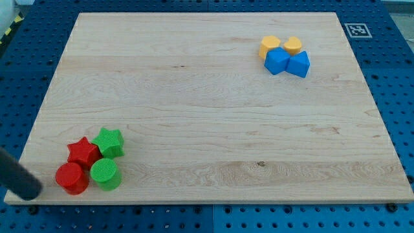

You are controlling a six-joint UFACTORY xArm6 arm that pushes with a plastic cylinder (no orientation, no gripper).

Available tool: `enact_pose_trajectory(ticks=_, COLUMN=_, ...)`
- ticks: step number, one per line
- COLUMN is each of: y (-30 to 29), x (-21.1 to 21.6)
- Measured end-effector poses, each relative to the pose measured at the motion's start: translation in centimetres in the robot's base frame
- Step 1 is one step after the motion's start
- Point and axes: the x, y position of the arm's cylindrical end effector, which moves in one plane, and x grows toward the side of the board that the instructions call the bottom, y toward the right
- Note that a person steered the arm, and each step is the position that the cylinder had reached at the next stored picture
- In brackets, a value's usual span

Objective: Separate both the stars from the circles

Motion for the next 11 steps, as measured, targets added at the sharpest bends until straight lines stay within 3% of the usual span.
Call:
enact_pose_trajectory(ticks=2, y=4.0, x=-2.0)
enact_pose_trajectory(ticks=5, y=1.8, x=-0.7)
enact_pose_trajectory(ticks=7, y=4.4, x=-8.1)
enact_pose_trajectory(ticks=9, y=3.3, x=-7.4)
enact_pose_trajectory(ticks=11, y=10.1, x=-10.8)
